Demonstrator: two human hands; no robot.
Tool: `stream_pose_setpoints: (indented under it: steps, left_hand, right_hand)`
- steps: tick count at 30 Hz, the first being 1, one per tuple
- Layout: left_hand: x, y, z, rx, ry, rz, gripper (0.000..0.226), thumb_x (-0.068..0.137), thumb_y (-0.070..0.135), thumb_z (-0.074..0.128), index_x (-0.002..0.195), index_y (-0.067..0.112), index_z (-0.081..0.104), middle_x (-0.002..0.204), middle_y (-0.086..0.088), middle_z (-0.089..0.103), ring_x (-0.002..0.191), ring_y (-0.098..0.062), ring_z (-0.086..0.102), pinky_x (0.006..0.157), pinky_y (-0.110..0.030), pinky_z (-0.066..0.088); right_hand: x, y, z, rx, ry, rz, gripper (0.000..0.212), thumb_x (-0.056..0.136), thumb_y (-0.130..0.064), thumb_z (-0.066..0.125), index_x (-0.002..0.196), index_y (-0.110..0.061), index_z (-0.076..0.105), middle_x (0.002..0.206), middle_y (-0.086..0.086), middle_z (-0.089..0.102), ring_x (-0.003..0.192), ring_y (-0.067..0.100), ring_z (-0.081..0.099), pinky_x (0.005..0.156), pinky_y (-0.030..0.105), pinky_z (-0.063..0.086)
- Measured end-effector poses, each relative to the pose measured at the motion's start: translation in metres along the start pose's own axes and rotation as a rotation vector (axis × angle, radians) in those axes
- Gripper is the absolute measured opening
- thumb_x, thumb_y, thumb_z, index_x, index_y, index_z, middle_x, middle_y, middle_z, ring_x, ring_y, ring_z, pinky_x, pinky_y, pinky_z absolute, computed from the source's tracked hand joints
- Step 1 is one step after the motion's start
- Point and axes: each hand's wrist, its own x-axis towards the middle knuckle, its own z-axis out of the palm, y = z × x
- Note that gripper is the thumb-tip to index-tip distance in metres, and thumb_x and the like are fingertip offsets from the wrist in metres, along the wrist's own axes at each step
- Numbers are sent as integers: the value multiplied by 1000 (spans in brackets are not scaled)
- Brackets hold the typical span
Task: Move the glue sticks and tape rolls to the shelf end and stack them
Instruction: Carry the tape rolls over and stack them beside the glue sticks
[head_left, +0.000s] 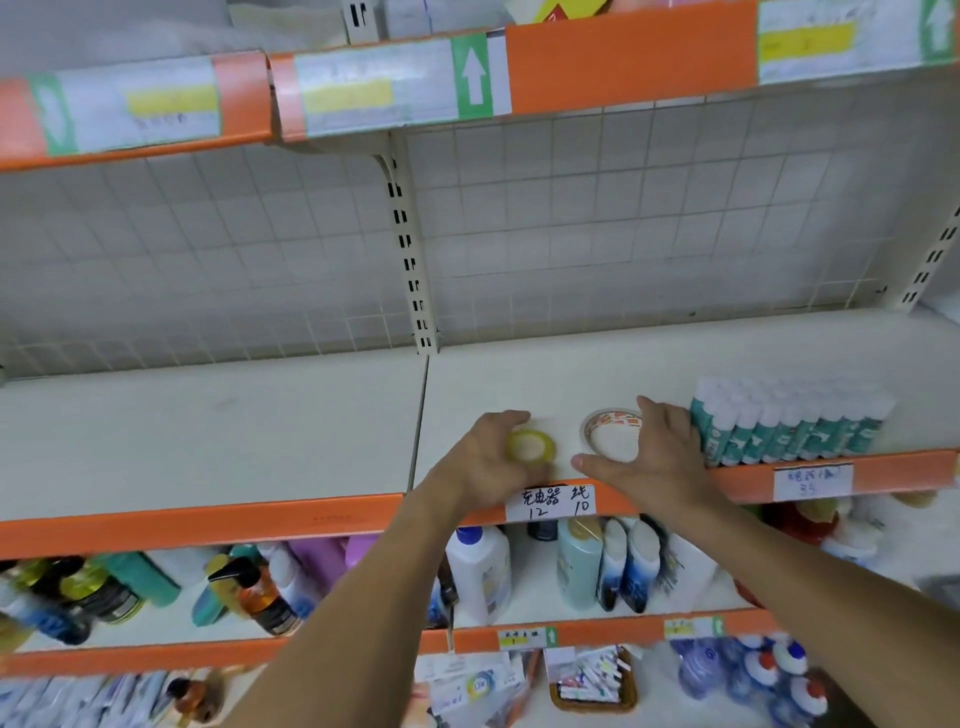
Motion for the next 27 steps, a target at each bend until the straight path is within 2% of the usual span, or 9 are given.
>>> stream_pose_setpoints:
  steps: [4, 7, 13, 21, 27]
  left_hand:
    - [-17, -9, -17, 33, 128, -27, 63, 92, 51, 59, 146, 25, 40, 151, 2, 37, 137, -18, 39, 106, -27, 31]
    - [-30, -22, -36, 153, 185, -72, 59, 94, 52, 55, 143, 20, 46, 147, -3, 43, 132, -21, 44, 104, -30, 35]
    - [-60, -64, -74, 412, 281, -201, 56, 96, 51, 51, 140, 17, 48, 138, -8, 50, 121, -26, 50, 98, -36, 44]
    - [-105, -130, -123, 479, 330, -303, 52, 95, 49, 51, 134, 15, 52, 130, -9, 53, 118, -28, 51, 98, -40, 44]
    - [-133, -176, -166, 521, 354, -355, 51, 96, 51, 48, 133, 17, 53, 131, -7, 53, 117, -26, 52, 97, -40, 45]
  right_hand:
    - [-5, -18, 1, -154, 71, -180, 101, 79, -70, 63, 155, -16, 22, 156, 7, 21, 143, 29, 21, 116, 44, 21]
    - [-9, -48, 5, -224, 69, -361, 84, 87, -67, 53, 151, -18, 31, 154, 3, 28, 140, 26, 27, 113, 41, 21]
    - [-25, -121, 29, -265, -124, -629, 68, 96, -62, 42, 148, -20, 39, 149, 1, 39, 137, 21, 34, 112, 38, 23]
    - [-55, -199, 83, -271, -327, -739, 66, 96, -63, 40, 145, -19, 43, 145, 2, 44, 135, 23, 38, 112, 38, 26]
    - [-74, -260, 124, -284, -402, -804, 64, 97, -61, 39, 144, -18, 44, 145, 5, 45, 134, 25, 39, 111, 41, 29]
